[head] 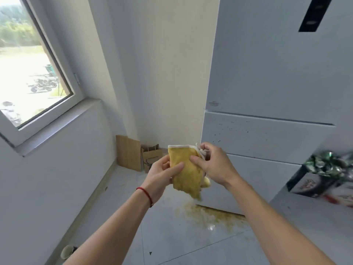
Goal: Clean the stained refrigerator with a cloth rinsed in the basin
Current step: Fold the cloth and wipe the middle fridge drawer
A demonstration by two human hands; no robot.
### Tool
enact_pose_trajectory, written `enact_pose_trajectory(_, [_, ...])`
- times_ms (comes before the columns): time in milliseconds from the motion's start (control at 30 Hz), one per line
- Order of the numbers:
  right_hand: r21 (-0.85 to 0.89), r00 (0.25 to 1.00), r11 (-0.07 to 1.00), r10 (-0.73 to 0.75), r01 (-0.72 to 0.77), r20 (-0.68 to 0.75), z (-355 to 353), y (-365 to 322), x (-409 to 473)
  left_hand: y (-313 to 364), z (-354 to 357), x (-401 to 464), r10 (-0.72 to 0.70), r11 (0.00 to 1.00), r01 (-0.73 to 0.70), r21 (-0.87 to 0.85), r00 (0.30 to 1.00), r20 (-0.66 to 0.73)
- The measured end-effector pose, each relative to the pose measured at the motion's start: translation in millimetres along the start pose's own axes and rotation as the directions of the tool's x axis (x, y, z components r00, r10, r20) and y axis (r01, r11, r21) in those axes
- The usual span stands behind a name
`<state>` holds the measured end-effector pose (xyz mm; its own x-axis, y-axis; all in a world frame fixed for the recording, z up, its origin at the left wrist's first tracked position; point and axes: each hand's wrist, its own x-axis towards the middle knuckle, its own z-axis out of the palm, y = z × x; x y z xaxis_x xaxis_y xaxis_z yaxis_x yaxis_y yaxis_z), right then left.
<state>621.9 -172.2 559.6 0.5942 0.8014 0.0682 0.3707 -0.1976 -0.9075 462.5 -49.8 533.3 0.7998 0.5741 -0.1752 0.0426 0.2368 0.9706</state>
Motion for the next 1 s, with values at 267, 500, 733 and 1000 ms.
enact_pose_trajectory(267, [0.022,0.980,0.999,0.039,-0.035,-0.194,-28,-6,-12,52,-3,22,0.064,0.987,-0.088,0.135,0.983,0.173])
enact_pose_trajectory(500, [0.018,0.978,0.999,-0.035,0.039,-0.204,-38,-22,-24,83,-8,34,0.082,0.947,-0.202,0.248,0.903,0.423])
enact_pose_trajectory(733, [-0.228,0.972,0.956,-0.212,0.184,-0.102,-55,-38,-22,112,-6,50,0.221,0.736,-0.504,0.453,0.810,0.543])
enact_pose_trajectory(1000, [-0.362,0.974,0.918,-0.206,0.160,-0.093,-71,-34,-12,133,1,63,0.252,0.452,-0.623,0.638,0.775,0.579])
